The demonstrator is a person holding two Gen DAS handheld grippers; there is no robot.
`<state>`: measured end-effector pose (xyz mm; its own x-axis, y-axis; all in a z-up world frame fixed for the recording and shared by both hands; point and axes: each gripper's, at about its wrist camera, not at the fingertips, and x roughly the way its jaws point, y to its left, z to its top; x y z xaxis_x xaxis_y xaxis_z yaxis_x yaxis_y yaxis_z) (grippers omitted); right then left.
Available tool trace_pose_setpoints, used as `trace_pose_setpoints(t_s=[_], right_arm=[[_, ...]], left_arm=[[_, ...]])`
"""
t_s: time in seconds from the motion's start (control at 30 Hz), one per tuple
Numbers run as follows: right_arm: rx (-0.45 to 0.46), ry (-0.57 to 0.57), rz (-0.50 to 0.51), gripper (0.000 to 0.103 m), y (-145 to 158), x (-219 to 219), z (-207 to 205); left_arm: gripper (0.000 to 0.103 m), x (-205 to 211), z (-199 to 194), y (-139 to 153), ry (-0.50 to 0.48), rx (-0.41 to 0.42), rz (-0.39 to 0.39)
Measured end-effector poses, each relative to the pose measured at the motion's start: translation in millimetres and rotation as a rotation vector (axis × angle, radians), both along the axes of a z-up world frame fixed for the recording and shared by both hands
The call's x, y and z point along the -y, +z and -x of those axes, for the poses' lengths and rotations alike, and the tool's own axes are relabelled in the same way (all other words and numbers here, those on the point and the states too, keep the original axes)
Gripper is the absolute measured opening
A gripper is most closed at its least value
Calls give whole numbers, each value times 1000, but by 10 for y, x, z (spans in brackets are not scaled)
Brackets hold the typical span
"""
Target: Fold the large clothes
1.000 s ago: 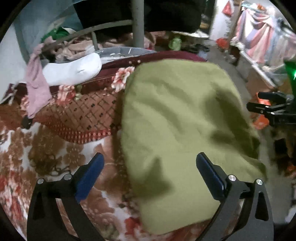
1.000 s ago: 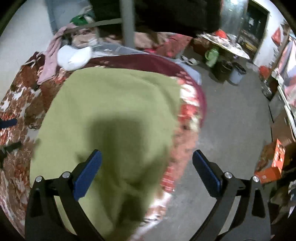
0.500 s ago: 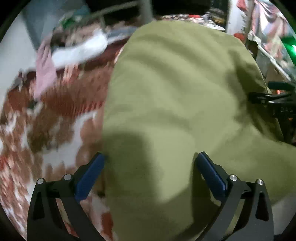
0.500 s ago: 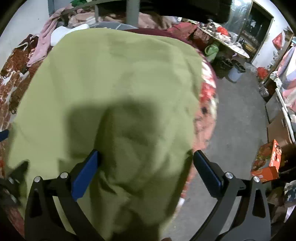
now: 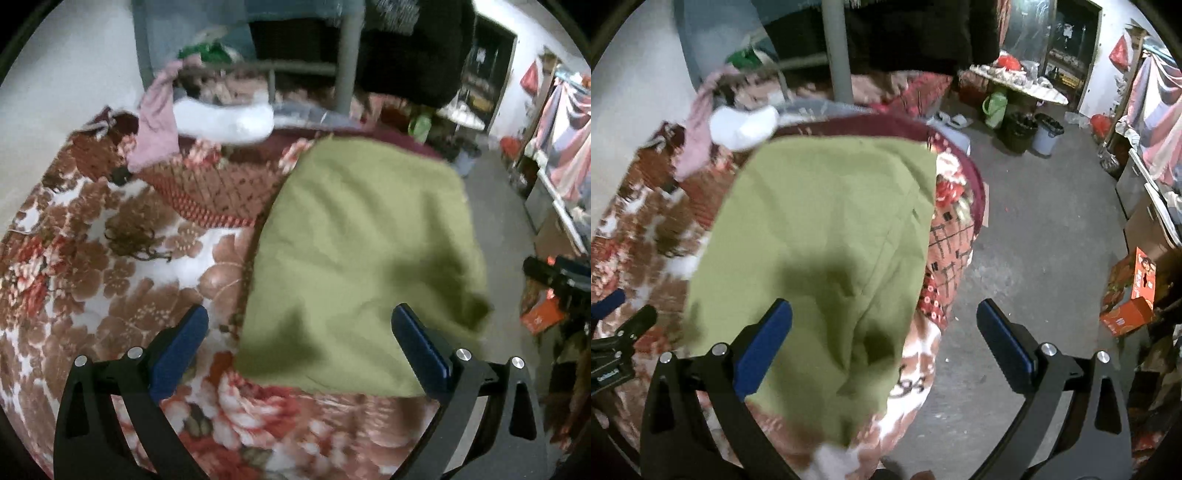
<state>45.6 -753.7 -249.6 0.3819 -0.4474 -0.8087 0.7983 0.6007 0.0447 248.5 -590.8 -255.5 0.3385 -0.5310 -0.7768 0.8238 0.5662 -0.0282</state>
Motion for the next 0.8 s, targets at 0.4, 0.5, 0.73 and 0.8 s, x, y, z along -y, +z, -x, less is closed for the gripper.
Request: trace_pose_setpoints(t_s=[0.4,0.5,0.73,0.8], right_arm=[[-28,208,96,98,1224,-1250,760],[-8,246,97,98,1421,-1400,902],[40,280,43,98,1620,-1413,1123],[39,288,60,98,1676,-1392,1172]], left_arm=[[98,-866,1255,1380,-43,63,59],[98,-990,1454,1624,-38,90,63],[98,-1035,1731,1847,2,115,6],[98,-1049,1810,1918,5,121,18]])
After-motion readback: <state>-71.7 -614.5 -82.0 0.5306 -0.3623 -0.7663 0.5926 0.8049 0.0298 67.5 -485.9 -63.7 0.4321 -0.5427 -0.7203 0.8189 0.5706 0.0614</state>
